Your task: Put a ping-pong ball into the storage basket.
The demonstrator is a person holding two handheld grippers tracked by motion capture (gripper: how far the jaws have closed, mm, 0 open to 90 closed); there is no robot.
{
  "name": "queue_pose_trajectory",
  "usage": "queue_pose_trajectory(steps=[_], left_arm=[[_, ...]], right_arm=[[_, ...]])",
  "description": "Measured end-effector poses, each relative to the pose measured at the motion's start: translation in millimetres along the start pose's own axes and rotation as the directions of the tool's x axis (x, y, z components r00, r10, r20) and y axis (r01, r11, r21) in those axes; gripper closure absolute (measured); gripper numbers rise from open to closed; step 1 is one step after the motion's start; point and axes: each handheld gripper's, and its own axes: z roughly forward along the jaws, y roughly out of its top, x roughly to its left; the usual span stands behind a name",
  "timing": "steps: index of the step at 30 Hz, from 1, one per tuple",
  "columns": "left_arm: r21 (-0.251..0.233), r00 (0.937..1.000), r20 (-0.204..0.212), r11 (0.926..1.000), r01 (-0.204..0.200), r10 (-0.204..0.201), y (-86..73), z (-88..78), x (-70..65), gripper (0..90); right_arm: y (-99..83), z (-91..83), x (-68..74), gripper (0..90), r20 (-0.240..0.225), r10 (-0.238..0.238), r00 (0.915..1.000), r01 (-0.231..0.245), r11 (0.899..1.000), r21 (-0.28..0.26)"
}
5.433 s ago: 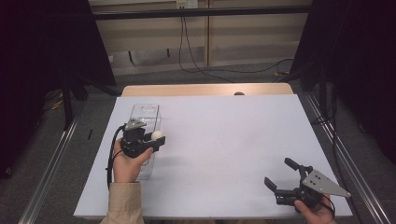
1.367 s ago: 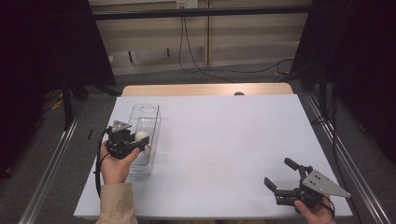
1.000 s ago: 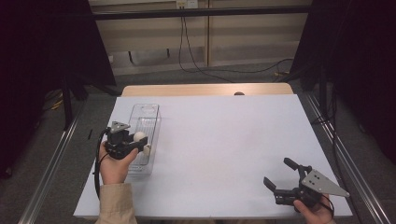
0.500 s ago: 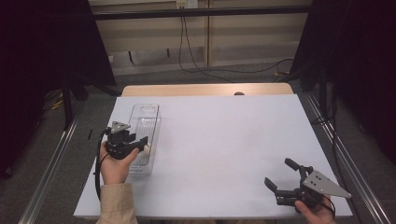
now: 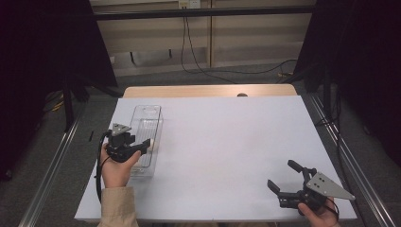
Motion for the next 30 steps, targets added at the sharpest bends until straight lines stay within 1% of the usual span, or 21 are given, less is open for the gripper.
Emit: queue_pose_trajectory(steps=[2, 8, 15, 18, 21, 24, 27, 30], left_arm=[[0.001, 1.0, 0.003, 1.0, -0.002, 0.002, 0.1, -0.4, 0.1, 36.6], [-0.004, 1.0, -0.002, 1.0, 0.001, -0.001, 0.7, 0.7, -2.1, 29.5], [-0.014, 0.9998, -0.002, 0.9997, 0.018, -0.018, 1.1, 0.3, -2.7, 20.3], [-0.026, 0.9998, 0.002, 0.9995, 0.018, -0.018, 1.3, -0.1, -3.3, 18.7], [-0.033, 0.9998, 0.007, 0.9993, 0.017, -0.017, 1.0, -0.1, -4.6, 14.9], [-0.038, 0.9997, 0.021, 0.9992, 0.012, -0.011, -0.3, -0.4, -4.6, 13.4], [-0.061, 0.9994, 0.024, 0.9978, 0.026, -0.025, -0.3, -3.5, -3.8, 10.8], [-0.088, 0.9985, 0.033, 0.9951, 0.046, -0.043, -0.2, -7.2, -2.6, 7.7]], right_arm=[[-0.1, 0.1, 0.3, 1.9, -0.003, -0.005, 1.0, 0.005, 1.0, 0.003], [-0.3, -1.4, -1.0, 1.9, 0.003, -0.002, 1.0, 0.002, 1.0, 0.002], [-0.5, -2.3, -1.2, 1.9, 0.006, -0.002, 1.0, 0.002, 1.0, 0.0], [-0.6, -1.8, -1.3, 1.9, 0.005, -0.006, 1.0, 0.006, 1.0, 0.001], [-0.6, 0.3, -1.2, 1.9, 0.002, 0.0, 1.0, 0.0, 1.0, 0.002], [0.1, 2.5, -0.8, 1.9, 0.0, -0.002, 1.0, 0.002, 1.0, 0.0], [-0.1, 4.0, 0.2, 1.9, -0.008, -0.007, 0.9999, 0.007, 1.0, 0.003], [0.1, 3.6, 0.3, 1.9, -0.005, -0.005, 1.0, 0.005, 1.0, 0.002]])
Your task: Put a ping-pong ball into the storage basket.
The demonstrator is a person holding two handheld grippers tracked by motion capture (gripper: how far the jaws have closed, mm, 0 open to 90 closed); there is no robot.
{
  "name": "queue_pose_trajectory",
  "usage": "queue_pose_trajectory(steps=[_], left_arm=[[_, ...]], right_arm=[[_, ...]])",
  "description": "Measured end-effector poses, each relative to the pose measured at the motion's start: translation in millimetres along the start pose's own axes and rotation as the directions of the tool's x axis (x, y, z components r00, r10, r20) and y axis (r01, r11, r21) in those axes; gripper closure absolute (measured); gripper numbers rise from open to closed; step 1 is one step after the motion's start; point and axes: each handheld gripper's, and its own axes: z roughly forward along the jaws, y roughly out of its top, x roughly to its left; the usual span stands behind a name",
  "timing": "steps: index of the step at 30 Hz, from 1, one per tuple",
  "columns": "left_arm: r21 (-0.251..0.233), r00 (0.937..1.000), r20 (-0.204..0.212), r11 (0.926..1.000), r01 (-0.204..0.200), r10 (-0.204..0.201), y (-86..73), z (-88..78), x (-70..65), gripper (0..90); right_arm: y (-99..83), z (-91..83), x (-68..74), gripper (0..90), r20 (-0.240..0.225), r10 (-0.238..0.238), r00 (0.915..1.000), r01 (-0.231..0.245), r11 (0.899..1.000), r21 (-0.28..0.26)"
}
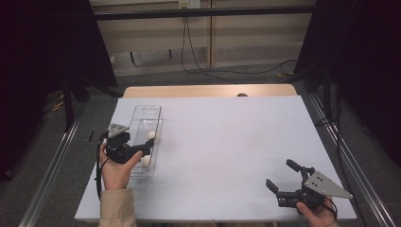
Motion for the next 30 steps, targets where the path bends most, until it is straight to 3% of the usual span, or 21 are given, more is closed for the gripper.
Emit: queue_pose_trajectory(steps=[9, 21, 30], left_arm=[[-0.057, 0.9973, 0.068, 0.9981, -0.021, 0.025, -2.7, -5.6, -2.9, 3.4], [-0.118, 0.9916, 0.113, 0.9919, -0.049, 0.062, -8.5, -13.4, -7.4, 3.2], [-0.154, 0.9904, 0.12, 0.9868, -0.05, 0.069, -13.3, -19.9, -7.8, 3.2]], right_arm=[[0.2, -1.5, 0.1, 1.9, 0.005, 0.004, 1.0, -0.004, 1.0, -0.001], [0.4, -2.4, -0.4, 1.9, 0.006, -0.001, 1.0, 0.001, 1.0, -0.003], [0.6, -2.8, 0.2, 1.9, 0.007, 0.0, 1.0, 0.0, 1.0, -0.004]])
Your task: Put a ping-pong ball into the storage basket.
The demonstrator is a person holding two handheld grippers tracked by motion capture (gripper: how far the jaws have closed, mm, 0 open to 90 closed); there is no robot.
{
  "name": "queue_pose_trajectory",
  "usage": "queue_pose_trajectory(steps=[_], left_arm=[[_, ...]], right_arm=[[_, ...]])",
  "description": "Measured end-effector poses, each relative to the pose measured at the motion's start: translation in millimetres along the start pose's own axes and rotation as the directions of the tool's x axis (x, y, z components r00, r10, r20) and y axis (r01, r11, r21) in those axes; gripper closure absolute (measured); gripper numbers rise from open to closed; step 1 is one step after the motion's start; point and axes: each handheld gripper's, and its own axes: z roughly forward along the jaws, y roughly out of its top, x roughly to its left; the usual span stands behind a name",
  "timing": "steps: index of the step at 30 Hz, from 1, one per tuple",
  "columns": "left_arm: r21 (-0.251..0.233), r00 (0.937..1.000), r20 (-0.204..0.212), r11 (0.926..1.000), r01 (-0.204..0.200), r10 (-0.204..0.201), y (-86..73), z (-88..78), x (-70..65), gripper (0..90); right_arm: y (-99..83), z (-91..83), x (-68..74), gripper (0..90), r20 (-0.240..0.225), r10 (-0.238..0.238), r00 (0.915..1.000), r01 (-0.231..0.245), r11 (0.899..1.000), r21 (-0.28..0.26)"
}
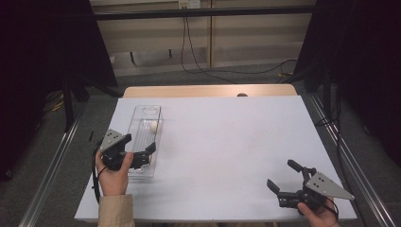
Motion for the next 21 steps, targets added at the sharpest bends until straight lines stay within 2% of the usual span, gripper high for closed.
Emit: queue_pose_trajectory(steps=[6, 12, 21], left_arm=[[-0.024, 0.9999, 0.005, 0.9997, 0.009, -0.009, -3.2, -2.5, -1.0, 3.2], [-0.026, 0.9997, 0.019, 0.9996, 0.013, -0.013, -7.9, -3.7, 0.5, 3.3], [-0.058, 0.9992, 0.041, 0.9983, -0.001, 0.003, -9.2, -7.9, -1.0, 3.2]], right_arm=[[0.2, -0.2, 0.0, 1.9, 0.001, -0.002, 1.0, 0.002, 1.0, -0.003], [0.2, -0.5, -0.1, 1.9, 0.003, -0.003, 1.0, 0.003, 1.0, -0.003], [0.2, -1.0, 0.2, 1.9, -0.001, -0.002, 1.0, 0.002, 1.0, -0.004]])
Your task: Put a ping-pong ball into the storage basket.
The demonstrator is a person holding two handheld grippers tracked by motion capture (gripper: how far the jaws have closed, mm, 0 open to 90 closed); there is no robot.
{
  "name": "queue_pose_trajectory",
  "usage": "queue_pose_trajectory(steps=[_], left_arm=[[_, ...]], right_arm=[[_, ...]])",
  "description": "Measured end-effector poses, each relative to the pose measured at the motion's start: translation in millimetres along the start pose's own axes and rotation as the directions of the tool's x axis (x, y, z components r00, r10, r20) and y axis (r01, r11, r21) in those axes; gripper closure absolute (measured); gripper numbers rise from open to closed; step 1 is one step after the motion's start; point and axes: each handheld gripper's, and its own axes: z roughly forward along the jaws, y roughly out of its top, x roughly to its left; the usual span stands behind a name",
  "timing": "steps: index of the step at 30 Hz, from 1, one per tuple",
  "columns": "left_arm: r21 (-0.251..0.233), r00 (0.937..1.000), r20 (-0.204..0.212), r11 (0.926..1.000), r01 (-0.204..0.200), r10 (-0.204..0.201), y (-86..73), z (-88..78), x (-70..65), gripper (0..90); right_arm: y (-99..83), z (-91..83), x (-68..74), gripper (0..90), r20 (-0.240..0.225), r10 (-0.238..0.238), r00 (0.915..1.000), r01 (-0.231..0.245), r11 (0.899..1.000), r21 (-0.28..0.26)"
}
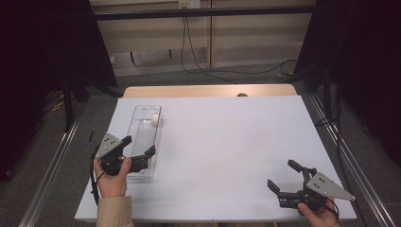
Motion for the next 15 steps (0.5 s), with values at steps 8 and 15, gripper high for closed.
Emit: queue_pose_trajectory(steps=[8, 15], left_arm=[[-0.018, 1.0, 0.001, 0.9998, -0.007, 0.007, -4.0, -2.8, -0.8, 3.3], [-0.02, 0.9999, -0.001, 0.9997, -0.012, 0.012, -9.4, -5.6, -2.0, 3.3]], right_arm=[[-0.3, -0.6, -0.4, 1.9, 0.004, -0.001, 1.0, 0.001, 1.0, 0.001], [-0.4, -0.3, -0.2, 1.9, 0.004, 0.003, 1.0, -0.003, 1.0, 0.001]])
